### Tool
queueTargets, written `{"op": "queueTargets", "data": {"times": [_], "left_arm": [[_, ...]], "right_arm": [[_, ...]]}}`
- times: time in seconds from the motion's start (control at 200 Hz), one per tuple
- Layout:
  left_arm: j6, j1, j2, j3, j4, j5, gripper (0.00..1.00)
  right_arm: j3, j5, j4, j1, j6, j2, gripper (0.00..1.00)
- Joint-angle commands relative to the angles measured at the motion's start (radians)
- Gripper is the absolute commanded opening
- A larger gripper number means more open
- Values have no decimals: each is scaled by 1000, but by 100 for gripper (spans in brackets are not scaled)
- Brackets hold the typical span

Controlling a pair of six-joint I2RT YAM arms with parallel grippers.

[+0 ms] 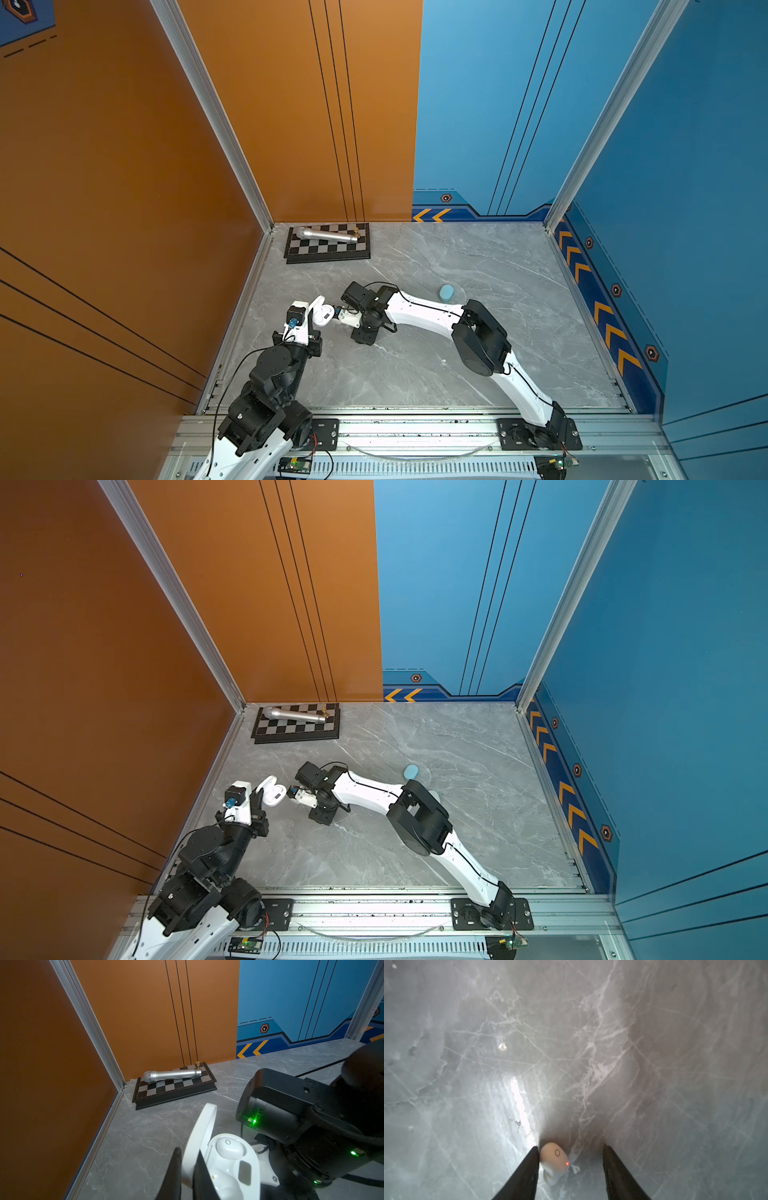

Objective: Insert wireless bluetooth earbuds into charging case
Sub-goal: Pick up the wireless bluetooth earbud from the center of the table.

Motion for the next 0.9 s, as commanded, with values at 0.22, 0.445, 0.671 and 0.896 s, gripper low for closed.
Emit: {"op": "queueTargets", "data": {"times": [0.22,0.445,0.671,0.896], "left_arm": [[-1,20,18,-14,58,19,0],[3,25,22,-14,66,24,0],[6,32,40,-7,81,35,0],[11,36,70,-6,95,62,0]], "right_arm": [[29,50,-41,3,84,41,47],[21,52,-71,9,97,28,39],[-6,35,-78,14,111,4,30],[-28,39,-80,16,118,-15,20]]}}
